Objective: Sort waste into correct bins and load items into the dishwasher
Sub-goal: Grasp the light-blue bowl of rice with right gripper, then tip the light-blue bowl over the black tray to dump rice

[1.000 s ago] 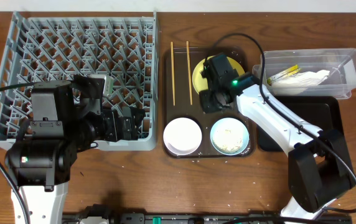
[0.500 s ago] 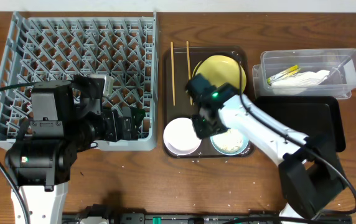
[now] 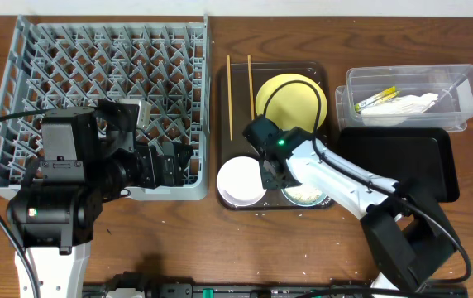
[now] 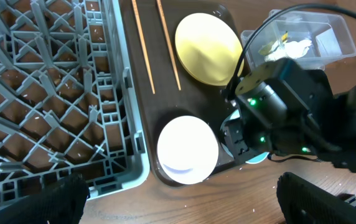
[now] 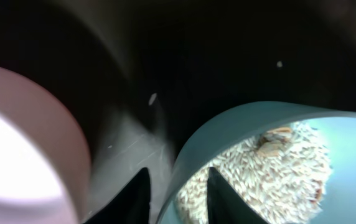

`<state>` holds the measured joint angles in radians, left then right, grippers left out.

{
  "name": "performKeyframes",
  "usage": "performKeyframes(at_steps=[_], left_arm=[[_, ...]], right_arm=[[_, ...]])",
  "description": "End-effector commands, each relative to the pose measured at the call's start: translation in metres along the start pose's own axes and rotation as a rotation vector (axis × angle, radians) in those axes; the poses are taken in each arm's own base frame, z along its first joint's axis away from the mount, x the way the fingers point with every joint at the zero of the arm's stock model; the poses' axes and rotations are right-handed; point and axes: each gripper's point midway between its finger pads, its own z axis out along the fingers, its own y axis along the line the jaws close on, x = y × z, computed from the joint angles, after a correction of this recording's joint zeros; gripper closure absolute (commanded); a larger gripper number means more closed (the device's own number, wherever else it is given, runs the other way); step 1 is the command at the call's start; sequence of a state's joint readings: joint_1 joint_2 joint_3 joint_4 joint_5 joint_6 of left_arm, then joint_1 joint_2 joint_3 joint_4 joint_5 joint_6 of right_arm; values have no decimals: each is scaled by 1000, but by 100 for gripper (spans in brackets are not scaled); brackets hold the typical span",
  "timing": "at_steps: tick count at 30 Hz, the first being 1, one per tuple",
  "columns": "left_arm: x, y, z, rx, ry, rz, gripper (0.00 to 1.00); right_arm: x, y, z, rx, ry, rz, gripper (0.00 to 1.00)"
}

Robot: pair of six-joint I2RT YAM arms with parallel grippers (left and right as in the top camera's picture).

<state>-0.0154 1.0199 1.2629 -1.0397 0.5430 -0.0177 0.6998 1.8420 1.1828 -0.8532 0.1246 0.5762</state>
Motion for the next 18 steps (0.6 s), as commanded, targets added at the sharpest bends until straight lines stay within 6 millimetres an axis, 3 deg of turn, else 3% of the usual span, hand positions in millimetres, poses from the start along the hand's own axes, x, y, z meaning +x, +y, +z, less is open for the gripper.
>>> performKeyframes(at_steps=[1,4,11,14,18], left_arm=[[-4,-2,-3,-2,-15,28,2],[-4,-2,-3,-2,-15,28,2],[-4,-2,-3,-2,-15,28,2],[-4,-2,-3,-2,-15,28,2],[-4,-2,-3,-2,-15,28,2]], right_arm=[[8,-9,12,27,23,25,83],[8,-10,12,21,29,33,99],[6,-9,8,-16,40,55,99],[1,-4,-5,-107,51,36,99],[-9,7,-37,-352,47,9,99]])
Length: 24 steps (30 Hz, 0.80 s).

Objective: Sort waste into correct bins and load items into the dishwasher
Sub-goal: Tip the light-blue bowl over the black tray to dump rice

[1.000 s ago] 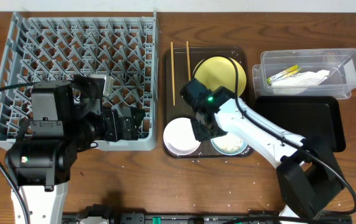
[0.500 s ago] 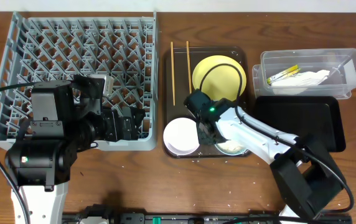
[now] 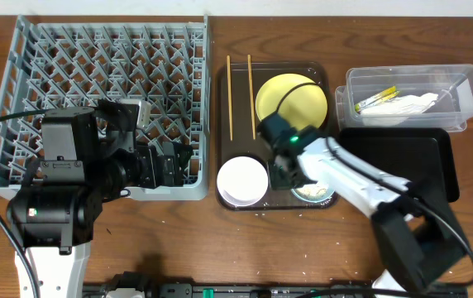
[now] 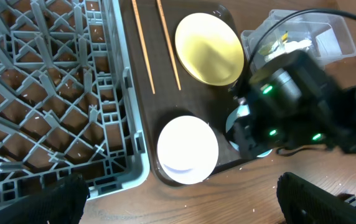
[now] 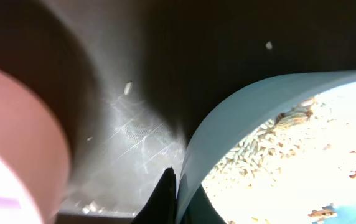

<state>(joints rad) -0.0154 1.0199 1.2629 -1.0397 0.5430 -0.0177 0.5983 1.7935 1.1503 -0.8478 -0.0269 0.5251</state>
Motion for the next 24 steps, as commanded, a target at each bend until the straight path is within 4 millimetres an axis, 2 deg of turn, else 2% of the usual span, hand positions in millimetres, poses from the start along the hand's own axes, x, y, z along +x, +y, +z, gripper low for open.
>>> performKeyframes(at_steps=[1,5,9,17,22,24], left_arm=[[-4,-2,-3,-2,-15,28,2],[-4,-2,-3,-2,-15,28,2],[-4,-2,-3,-2,-15,28,2],[-4,-2,-3,-2,-15,28,2],[-4,-2,-3,-2,-15,28,2],[-4,-2,-3,-2,-15,28,2]], right_arm=[[-11,23,-40,-280,-16,-56,99],[-28,15,-85,-529,-77,-60,99],[-43,-14,-115,-681,-149,-27,99],[-62,-98,-127,-850,-263,132,99],[-66,-128,-135,-1055,-368,205,99],[-65,-139,-132,-1110,-396,244,99]])
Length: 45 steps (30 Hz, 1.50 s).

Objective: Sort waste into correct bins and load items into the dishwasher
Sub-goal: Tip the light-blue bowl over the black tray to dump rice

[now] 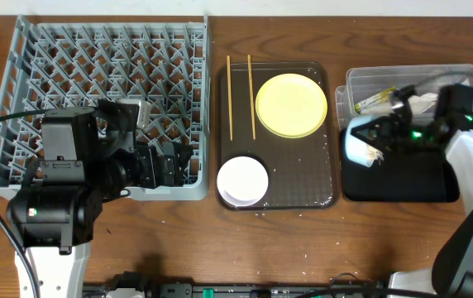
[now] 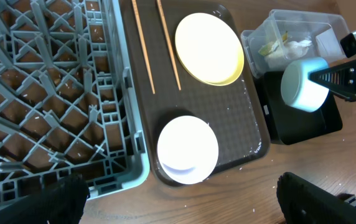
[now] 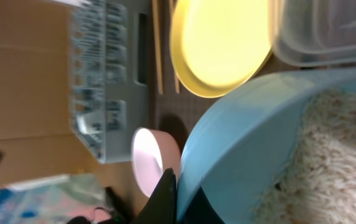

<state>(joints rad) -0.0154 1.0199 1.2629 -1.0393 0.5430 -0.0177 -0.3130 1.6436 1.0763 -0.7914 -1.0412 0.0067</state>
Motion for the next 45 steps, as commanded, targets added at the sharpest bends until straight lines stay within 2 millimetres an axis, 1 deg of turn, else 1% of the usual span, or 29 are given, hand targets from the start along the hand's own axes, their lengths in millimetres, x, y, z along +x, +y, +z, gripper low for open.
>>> performKeyframes(at_steps=[1,6,7,10,13,18,19,20,21,22,23,25,26,27,28,29,31,32,33,34,36,37,38,39,40,41,43,44,45], left_arm=[[-4,-2,-3,-2,-14,28,2],[-4,-2,-3,-2,-14,28,2],[-4,-2,-3,-2,-14,28,2],[-4,-2,-3,-2,-14,28,2],[-4,-2,-3,-2,-14,28,2],[-4,-2,-3,-2,-14,28,2],[-4,-2,-3,-2,-14,28,2],[-4,-2,-3,-2,-14,28,2],[-4,-2,-3,-2,-14,28,2],[-4,-2,-3,-2,-14,28,2],[-4,-2,-3,-2,-14,28,2],[-4,-2,-3,-2,-14,28,2],[-4,-2,-3,-2,-14,28,2],[-4,-2,-3,-2,-14,28,2],[-4,-2,-3,-2,-14,28,2],[-4,-2,-3,-2,-14,28,2],[-4,-2,-3,-2,-14,28,2],[-4,-2,-3,-2,-14,28,2],[-4,-2,-3,-2,-14,28,2],[-4,-2,-3,-2,-14,28,2],[-4,-2,-3,-2,-14,28,2],[-4,-2,-3,-2,-14,28,2],[-4,-2,-3,-2,-14,28,2],[-4,-2,-3,-2,-14,28,2],[-4,-2,-3,-2,-14,28,2],[-4,-2,-3,-2,-14,28,2],[-4,-2,-3,-2,-14,28,2],[-4,-2,-3,-2,-14,28,2],[-4,-2,-3,-2,-14,28,2]], right_arm=[[1,7,-10,-217,-43,22,99],[1,-21,-27,-226,-119,91,99],[0,-22,-31,-237,-137,82,99],[-5,-11,-49,-342,-206,25,99],[-8,-10,-56,-364,-232,21,99],[-10,-17,-57,-330,-237,21,99],[-9,-12,-59,-364,-238,36,99],[-10,-7,-60,-389,-249,3,99],[-9,-10,-59,-368,-251,-22,99],[-9,-18,-56,-323,-241,-15,99],[-8,-20,-55,-312,-232,22,99],[-9,-3,-62,-420,-253,6,99],[-10,1,-64,-439,-266,-28,99],[-11,-5,-62,-402,-261,-36,99],[-10,-13,-58,-357,-242,18,99],[-9,-12,-58,-368,-233,66,99],[-10,3,-65,-453,-262,-2,99],[-10,-3,-63,-416,-261,-28,99],[-10,-13,-58,-356,-245,-2,99],[-9,-15,-57,-352,-230,70,99],[-10,3,-65,-460,-251,43,99],[-11,2,-65,-450,-252,33,99],[-12,-7,-61,-393,-251,4,99],[-11,-27,-54,-278,-231,39,99],[-10,-41,-51,-203,-211,145,99],[-9,-38,-51,-225,-207,178,99],[-12,-10,-60,-381,-238,60,99],[-14,-9,-60,-385,-247,24,99],[-14,-17,-58,-338,-243,28,99]])
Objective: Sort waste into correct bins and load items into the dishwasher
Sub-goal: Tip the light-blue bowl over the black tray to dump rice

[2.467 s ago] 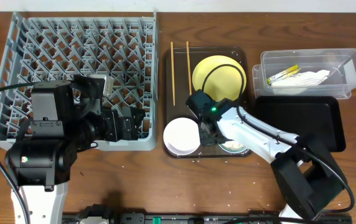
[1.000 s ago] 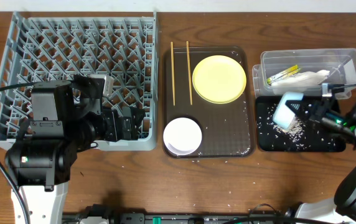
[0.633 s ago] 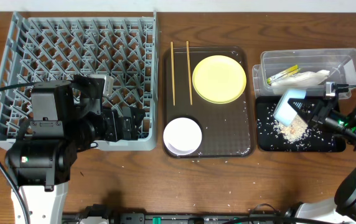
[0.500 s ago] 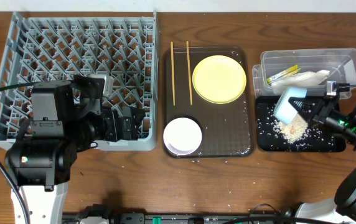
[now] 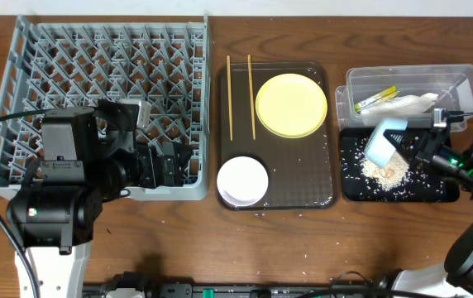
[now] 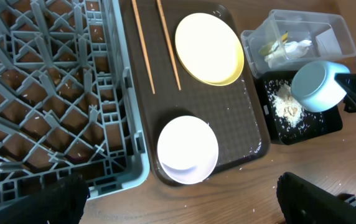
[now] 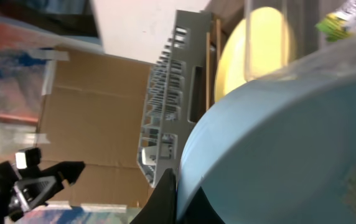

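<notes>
My right gripper (image 5: 418,149) is shut on the rim of a light blue bowl (image 5: 383,142), which it holds tipped over the black bin (image 5: 443,192). A heap of rice (image 5: 383,170) and scattered grains lie in that bin. In the right wrist view the bowl (image 7: 277,137) fills the frame, and the gripper (image 7: 173,186) pinches its edge. The left wrist view shows the bowl (image 6: 318,86) above the rice (image 6: 287,106). My left gripper (image 6: 181,202) hangs open over the front edge of the dish rack (image 5: 21,50), holding nothing.
On the brown tray (image 5: 319,194) sit a white bowl (image 5: 242,181), a yellow plate (image 5: 291,105) and two chopsticks (image 5: 229,97). A clear bin (image 5: 460,83) holding wrappers stands behind the black bin. Loose grains dot the table's front.
The blue bowl was on its side, full of rice, over the black bin's left end. Now it is tipped mouth-down and the rice lies in the bin.
My right gripper first stood open astride the rim of the blue bowl of rice on the tray, then shut on that rim. Then the bowl was off the tray and over the black bin. Now its rice is in the bin. The left arm stayed still.
</notes>
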`<state>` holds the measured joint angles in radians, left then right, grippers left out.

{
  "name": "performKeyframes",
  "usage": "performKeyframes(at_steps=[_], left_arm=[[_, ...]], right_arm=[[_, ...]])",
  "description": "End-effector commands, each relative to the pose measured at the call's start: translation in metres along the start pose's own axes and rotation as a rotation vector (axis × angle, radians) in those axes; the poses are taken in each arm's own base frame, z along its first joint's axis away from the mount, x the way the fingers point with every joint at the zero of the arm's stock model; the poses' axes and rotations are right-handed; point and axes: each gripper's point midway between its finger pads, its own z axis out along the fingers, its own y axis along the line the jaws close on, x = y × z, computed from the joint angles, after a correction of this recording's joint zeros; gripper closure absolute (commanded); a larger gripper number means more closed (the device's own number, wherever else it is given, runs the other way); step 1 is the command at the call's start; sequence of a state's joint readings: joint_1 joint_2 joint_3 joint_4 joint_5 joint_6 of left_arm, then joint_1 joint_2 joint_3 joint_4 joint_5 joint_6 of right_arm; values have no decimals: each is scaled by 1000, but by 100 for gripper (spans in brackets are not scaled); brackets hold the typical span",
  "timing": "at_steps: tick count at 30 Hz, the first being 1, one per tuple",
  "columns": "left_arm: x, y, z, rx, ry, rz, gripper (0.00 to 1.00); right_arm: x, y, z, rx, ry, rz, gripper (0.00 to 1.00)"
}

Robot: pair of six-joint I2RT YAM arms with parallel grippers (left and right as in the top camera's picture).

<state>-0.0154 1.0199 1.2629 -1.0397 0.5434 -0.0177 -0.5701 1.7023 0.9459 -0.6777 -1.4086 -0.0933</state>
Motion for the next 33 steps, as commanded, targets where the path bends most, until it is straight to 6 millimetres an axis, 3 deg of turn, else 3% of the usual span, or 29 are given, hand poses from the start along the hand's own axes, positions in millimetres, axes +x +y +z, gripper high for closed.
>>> performKeyframes(at_steps=[1,4,5,7,8,10,11,13,14,16,21,25,26,29,30,31,33], left_arm=[[-4,-2,-3,-2,-15,28,2],[-4,-2,-3,-2,-15,28,2],[-4,-2,-3,-2,-15,28,2],[-4,-2,-3,-2,-15,28,2],[-4,-2,-3,-2,-15,28,2],[-4,-2,-3,-2,-15,28,2],[-4,-2,-3,-2,-15,28,2],[-4,-2,-3,-2,-15,28,2],[-4,-2,-3,-2,-15,28,2],[-4,-2,-3,-2,-15,28,2],[-4,-2,-3,-2,-15,28,2],[-4,-2,-3,-2,-15,28,2],[-4,-2,-3,-2,-15,28,2],[-4,-2,-3,-2,-15,28,2],[-4,-2,-3,-2,-15,28,2],[-4,-2,-3,-2,-15,28,2],[-4,-2,-3,-2,-15,28,2]], right_arm=[[-2,-6,-2,32,-8,37,99],[-2,17,-2,-98,-16,-41,99],[-1,13,-1,-77,-11,-41,99],[2,-19,-2,110,3,80,98],[2,-19,-3,107,1,104,99],[-1,25,-2,-147,-21,-76,99],[0,23,-1,-131,-15,-77,99],[1,-13,0,77,5,70,99],[1,-21,-1,127,4,134,99],[1,-1,2,12,9,64,99],[10,7,12,31,47,41,99],[12,27,15,22,56,-188,99],[11,24,14,51,55,-183,99],[8,-25,2,369,8,121,99],[9,-28,0,395,7,125,99],[9,-26,2,379,14,97,99],[8,6,11,186,44,-88,99]])
